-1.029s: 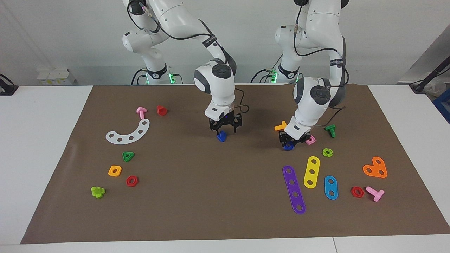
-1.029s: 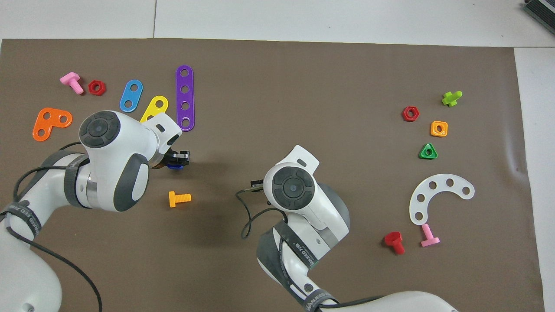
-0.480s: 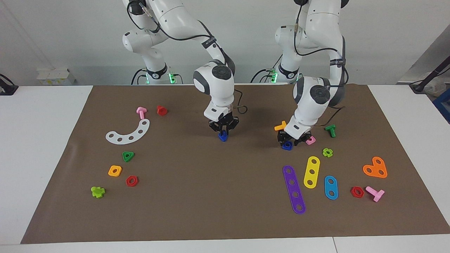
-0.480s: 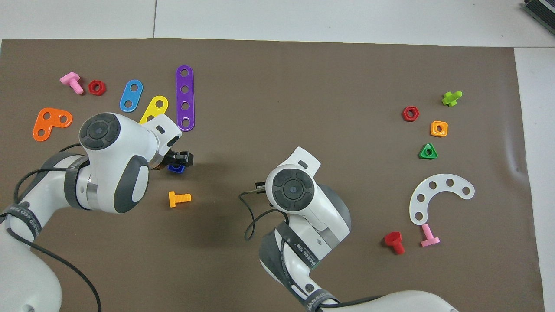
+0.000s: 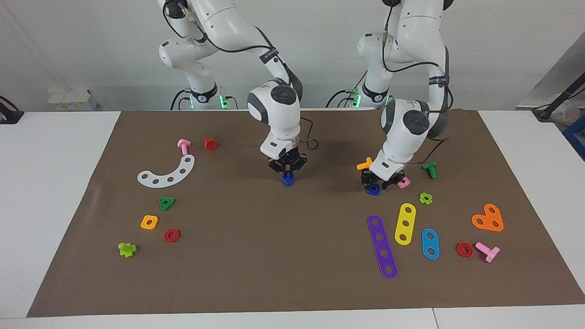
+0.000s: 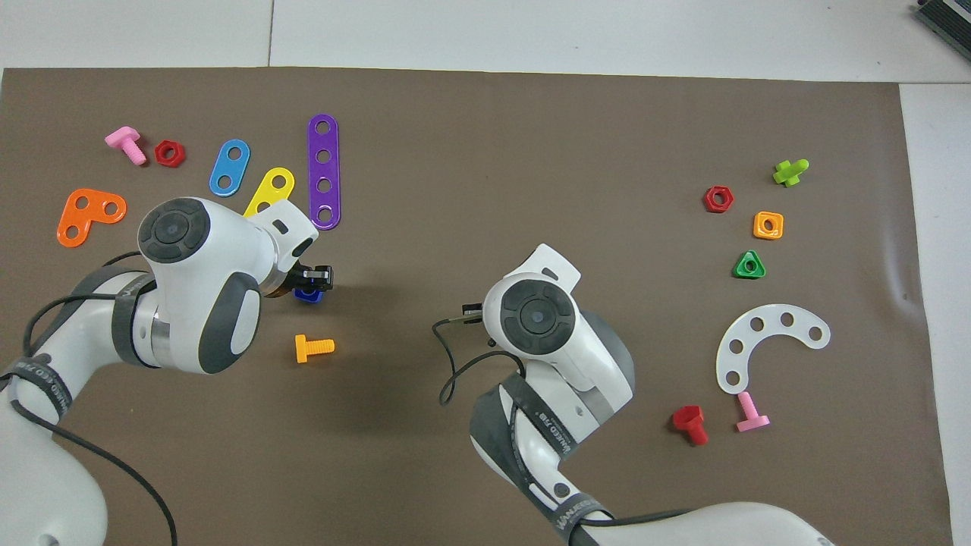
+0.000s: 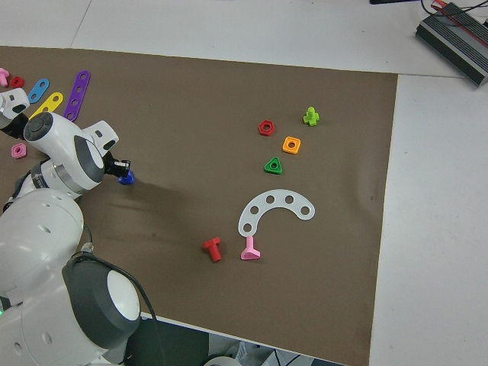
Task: Unscrew and place screws in storage area
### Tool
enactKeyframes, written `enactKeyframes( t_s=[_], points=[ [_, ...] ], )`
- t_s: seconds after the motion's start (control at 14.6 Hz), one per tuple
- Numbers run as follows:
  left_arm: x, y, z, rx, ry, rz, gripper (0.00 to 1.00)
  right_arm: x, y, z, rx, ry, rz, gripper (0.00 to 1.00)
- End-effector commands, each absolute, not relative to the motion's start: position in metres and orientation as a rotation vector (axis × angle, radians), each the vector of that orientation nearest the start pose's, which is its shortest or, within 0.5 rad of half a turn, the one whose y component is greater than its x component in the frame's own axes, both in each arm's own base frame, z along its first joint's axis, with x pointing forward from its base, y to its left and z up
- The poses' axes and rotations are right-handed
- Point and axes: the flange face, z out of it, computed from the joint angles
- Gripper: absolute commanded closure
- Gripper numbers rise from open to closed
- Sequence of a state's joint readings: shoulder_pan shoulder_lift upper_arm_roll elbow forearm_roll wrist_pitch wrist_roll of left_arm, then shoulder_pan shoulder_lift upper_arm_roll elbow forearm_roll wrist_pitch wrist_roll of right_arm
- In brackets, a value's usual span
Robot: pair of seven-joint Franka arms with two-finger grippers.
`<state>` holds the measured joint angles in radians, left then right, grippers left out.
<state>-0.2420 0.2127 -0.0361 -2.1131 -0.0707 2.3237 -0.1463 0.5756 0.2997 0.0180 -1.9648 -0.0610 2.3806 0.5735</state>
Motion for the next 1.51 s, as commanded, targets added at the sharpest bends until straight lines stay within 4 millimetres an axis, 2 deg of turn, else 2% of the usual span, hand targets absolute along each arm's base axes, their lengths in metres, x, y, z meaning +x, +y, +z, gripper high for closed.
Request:
enactKeyframes(
  t_s=[0.0, 0.07, 0.27, 0.41, 0.48, 0.69, 0.82, 1.23, 1.3, 1.37, 1.44],
  points=[
    [0.542, -0.154, 0.319, -3.207, 0.148, 0.015, 0.87, 0.542, 0.283, 0.358, -3.106, -0.094, -0.232, 1.00],
    [0.541, -0.155, 0.319, -3.207, 0.150, 0.017, 0.87, 0.548, 0.258, 0.366, -3.115, -0.117, -0.226, 1.00],
    [0.539, -0.154, 0.316, -3.206, 0.150, 0.024, 0.84, 0.565, 0.176, 0.363, -3.146, -0.182, -0.156, 1.00],
    [0.539, -0.154, 0.317, -3.205, 0.152, 0.024, 0.83, 0.574, 0.133, 0.358, -3.152, -0.211, -0.139, 1.00],
    [0.539, -0.154, 0.317, -3.205, 0.149, 0.024, 0.77, 0.577, 0.118, 0.357, -3.153, -0.203, -0.138, 1.00],
    [0.539, -0.154, 0.317, -3.205, 0.149, 0.024, 0.76, 0.582, 0.097, 0.346, -3.159, -0.151, -0.123, 1.00],
    [0.537, -0.155, 0.314, -3.202, 0.155, 0.029, 0.75, 0.586, 0.075, 0.340, -3.164, -0.104, -0.113, 1.00],
    [0.533, -0.158, 0.307, -3.200, 0.168, 0.036, 0.75, 0.590, 0.055, 0.326, -3.162, -0.054, -0.133, 1.00],
    [0.532, -0.158, 0.305, -3.199, 0.168, 0.043, 0.75, 0.589, 0.054, 0.325, -3.162, -0.051, -0.131, 0.83],
    [0.532, -0.158, 0.304, -3.198, 0.168, 0.046, 0.75, 0.588, 0.054, 0.322, -3.163, -0.051, -0.121, 0.56],
    [0.531, -0.158, 0.302, -3.199, 0.167, 0.041, 0.75, 0.588, 0.054, 0.322, -3.163, -0.047, -0.121, 0.41]
  ],
)
